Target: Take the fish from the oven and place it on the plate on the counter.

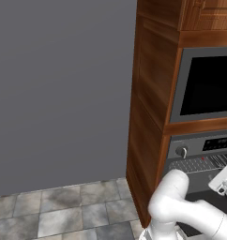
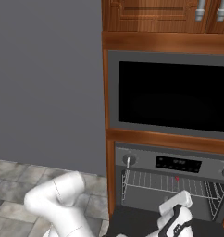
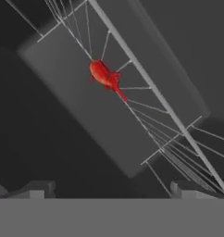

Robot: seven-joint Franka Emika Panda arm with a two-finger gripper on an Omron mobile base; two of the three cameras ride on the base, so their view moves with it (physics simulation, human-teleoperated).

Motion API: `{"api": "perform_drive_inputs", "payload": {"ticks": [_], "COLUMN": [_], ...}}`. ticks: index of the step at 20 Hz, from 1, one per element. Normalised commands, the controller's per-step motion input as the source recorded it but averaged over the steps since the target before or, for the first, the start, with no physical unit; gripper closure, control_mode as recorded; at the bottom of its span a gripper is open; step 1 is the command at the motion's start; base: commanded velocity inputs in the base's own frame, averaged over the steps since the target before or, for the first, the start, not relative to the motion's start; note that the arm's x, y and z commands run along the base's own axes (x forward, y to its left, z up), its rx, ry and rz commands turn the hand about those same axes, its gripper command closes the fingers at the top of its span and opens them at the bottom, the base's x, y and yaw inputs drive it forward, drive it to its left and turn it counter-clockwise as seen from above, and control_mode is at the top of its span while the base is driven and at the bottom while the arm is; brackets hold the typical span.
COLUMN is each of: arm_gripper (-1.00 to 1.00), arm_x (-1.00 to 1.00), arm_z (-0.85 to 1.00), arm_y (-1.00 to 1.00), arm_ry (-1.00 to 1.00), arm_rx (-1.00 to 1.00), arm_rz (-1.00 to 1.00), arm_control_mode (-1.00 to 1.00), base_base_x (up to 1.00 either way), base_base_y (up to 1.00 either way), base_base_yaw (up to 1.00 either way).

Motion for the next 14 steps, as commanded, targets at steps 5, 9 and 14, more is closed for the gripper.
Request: {"api": "perform_drive_inputs", "payload": {"ticks": [5, 9, 14], "arm_gripper": [-1.00, -1.00, -1.00], "arm_x": [0.10, 0.28, 0.29], "arm_z": [-0.54, -0.47, -0.52], "arm_y": [-0.21, -0.16, -0.16], "arm_ry": [0.01, 0.02, 0.01], "arm_rx": [0.06, 0.03, 0.04], "arm_rz": [0.00, 0.00, 0.00], "arm_control_mode": [-1.00, -1.00, -1.00], "base_base_x": [0.00, 0.00, 0.00], "base_base_y": [0.00, 0.00, 0.00], "base_base_yaw": [0.00, 0.00, 0.00]}}
